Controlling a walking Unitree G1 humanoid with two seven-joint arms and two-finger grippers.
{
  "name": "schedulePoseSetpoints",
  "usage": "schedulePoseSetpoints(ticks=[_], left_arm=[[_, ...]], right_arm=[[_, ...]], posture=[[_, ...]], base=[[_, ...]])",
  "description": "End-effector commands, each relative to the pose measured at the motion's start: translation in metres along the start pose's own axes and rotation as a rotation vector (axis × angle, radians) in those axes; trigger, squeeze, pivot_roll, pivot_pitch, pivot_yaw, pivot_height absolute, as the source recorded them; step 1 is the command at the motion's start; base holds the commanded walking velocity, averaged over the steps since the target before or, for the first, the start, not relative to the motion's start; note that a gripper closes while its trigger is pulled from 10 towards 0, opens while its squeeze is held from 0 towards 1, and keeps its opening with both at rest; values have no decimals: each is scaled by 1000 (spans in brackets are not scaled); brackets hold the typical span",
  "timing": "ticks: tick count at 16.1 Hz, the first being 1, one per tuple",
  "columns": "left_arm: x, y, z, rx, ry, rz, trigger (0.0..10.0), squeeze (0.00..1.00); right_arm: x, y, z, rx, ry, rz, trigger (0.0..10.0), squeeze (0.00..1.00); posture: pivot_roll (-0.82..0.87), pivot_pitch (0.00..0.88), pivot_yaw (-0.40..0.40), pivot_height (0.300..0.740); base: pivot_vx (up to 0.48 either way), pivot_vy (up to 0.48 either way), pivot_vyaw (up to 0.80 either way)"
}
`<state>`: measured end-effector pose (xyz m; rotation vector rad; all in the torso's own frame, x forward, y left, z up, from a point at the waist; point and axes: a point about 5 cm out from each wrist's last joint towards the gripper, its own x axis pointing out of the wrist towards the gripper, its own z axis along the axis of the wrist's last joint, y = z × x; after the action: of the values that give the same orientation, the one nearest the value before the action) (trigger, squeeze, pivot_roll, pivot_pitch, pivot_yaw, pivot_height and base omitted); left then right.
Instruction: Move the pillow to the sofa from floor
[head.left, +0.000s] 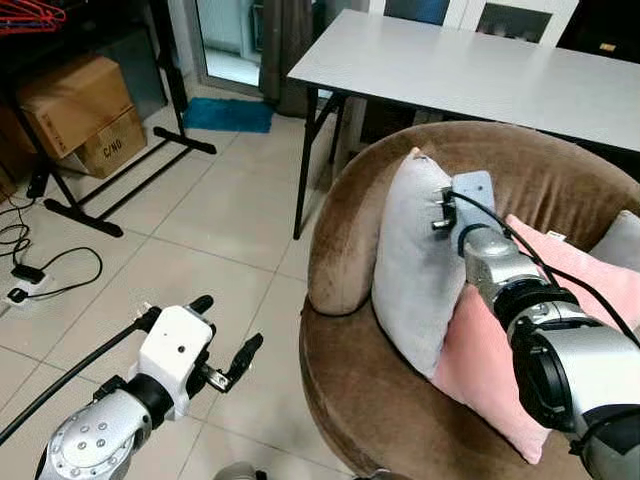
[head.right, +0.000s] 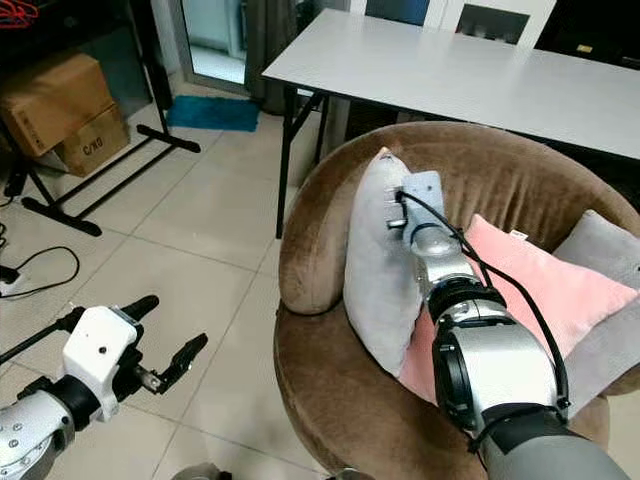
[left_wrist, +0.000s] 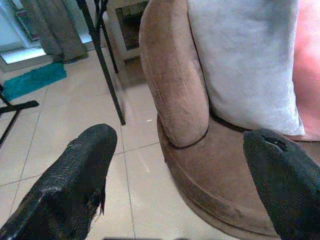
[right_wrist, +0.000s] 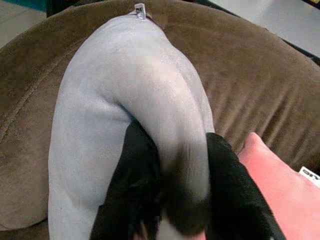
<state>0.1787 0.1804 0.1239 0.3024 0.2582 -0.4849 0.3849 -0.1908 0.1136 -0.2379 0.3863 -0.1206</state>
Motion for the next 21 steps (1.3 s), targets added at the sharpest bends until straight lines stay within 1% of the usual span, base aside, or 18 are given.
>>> schedulePoseSetpoints(ticks=[1,3,6,7,8,10,11,12,14,16,17,18,19,20,21], left_arm=[[-1,1,2,5,2,-4,10000,0],[1,2,2,6,1,-7,10000,0],[3,3,3,11,-3,-11,10000,0],[5,4,3,13,-5,-11,10000,0],[5,4,4,13,-6,-11,10000,0],[6,4,4,14,-7,-10,10000,0],[6,5,3,16,-10,-4,10000,0],[7,5,4,18,-12,2,10000,0],[13,11,4,3,-32,63,10000,0],[21,15,6,-3,-52,97,10000,0],[30,17,9,-12,-75,114,10000,0],[36,18,9,-13,-80,118,10000,0],[40,18,10,-12,-85,116,10000,0],[42,18,10,-13,-90,115,10000,0],[45,19,11,-18,-101,122,10000,0]], right_arm=[[0,-6,-6,25,26,-18,10000,1000],[0,-12,-4,39,23,-37,10000,1000],[1,-24,7,77,-11,-79,10000,1000],[1,-36,13,107,-32,-128,10000,1000],[1,-44,16,125,-41,-154,10000,1000],[0,-49,18,146,-49,-169,10000,1000],[0,-58,23,176,-70,-178,10000,1000],[0,-61,27,191,-87,-175,10000,1000],[-2,-70,37,211,-162,-134,10000,1000],[-4,-78,40,231,-213,-121,10000,1000],[-8,-85,39,222,-262,-108,10000,1000],[-11,-91,36,223,-280,-119,10000,1000],[-13,-94,32,226,-290,-118,10000,78],[-15,-94,30,222,-299,-108,10000,0],[-18,-94,22,202,-293,-110,10000,0]], posture=[[78,0,-69,740],[75,0,-65,740],[73,0,-62,740],[74,0,-63,740],[75,0,-65,740],[76,0,-66,740],[77,0,-70,740],[77,0,-70,740],[58,0,-68,740],[36,0,-54,740],[1,0,-27,740],[-15,0,-17,740],[-29,0,-7,740],[-36,0,-2,740],[-45,0,2,740]], base=[[0,0,0],[0,0,0],[0,0,0],[0,0,0],[0,0,0],[0,0,0],[0,0,0],[0,0,0],[0,0,0],[0,0,0],[0,0,0],[0,0,0],[0,0,0],[0,0,0],[0,0,0]])
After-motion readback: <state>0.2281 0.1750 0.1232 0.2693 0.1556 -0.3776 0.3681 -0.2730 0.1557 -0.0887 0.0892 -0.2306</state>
